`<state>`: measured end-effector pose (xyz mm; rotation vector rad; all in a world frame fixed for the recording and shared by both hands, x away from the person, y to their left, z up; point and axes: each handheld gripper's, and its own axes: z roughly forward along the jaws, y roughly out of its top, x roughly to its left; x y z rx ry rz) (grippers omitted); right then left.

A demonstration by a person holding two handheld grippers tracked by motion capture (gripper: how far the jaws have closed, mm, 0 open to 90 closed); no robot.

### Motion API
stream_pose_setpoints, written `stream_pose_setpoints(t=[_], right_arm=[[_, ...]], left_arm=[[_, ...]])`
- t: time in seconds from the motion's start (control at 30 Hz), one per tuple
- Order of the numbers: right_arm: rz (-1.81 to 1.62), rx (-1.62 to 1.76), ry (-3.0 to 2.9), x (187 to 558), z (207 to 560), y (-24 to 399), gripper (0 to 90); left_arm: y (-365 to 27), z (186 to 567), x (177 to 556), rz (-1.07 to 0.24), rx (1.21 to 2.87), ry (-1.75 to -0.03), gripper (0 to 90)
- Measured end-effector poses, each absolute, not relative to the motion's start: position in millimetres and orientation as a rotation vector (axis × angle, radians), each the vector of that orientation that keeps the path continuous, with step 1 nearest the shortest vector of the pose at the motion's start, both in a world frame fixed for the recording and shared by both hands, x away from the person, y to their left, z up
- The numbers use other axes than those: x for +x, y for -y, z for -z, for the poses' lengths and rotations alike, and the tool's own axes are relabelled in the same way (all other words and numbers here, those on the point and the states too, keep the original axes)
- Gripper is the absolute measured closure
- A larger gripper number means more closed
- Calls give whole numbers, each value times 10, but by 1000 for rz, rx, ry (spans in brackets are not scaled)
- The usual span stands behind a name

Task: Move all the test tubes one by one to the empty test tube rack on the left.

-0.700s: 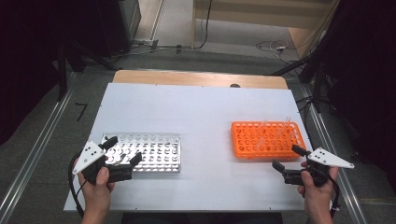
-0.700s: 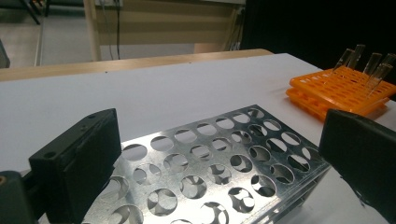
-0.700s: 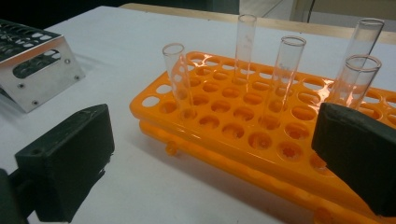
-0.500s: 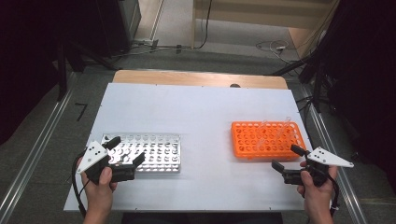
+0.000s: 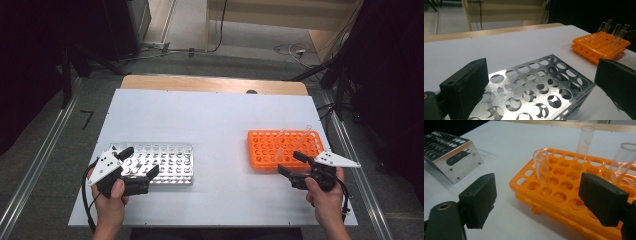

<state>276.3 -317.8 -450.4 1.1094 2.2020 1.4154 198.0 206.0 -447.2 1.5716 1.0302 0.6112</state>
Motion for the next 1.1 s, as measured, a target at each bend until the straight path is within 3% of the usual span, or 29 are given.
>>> stream_pose_setpoints(t=[0.03, 0.07, 0.1, 0.23, 0.4, 0.7, 1.1], right_arm=[[-1404, 1128, -2208, 2820, 4518, 3130, 232], [-1404, 1128, -2208, 2820, 4518, 3130, 232], [-1393, 1153, -2207, 2878, 4549, 3091, 311], [-1354, 1159, -2241, 2986, 4621, 3013, 465], [-1271, 1173, -2258, 3053, 4672, 2939, 593], [-1277, 1137, -2227, 3028, 4765, 2958, 723], [-1287, 1085, -2195, 2994, 4676, 2977, 742]], left_arm=[[-2056, 4472, 1982, -610, 1570, -1031, 0], [-2054, 4472, 1983, -609, 1571, -1030, 0], [-2050, 4470, 1982, -607, 1571, -1031, 0], [-2040, 4470, 1980, -604, 1573, -1029, 0], [-2035, 4479, 1988, -598, 1576, -1029, 0], [-2009, 4490, 1994, -593, 1586, -1023, 0], [-1937, 4475, 1988, -588, 1601, -1000, 0]])
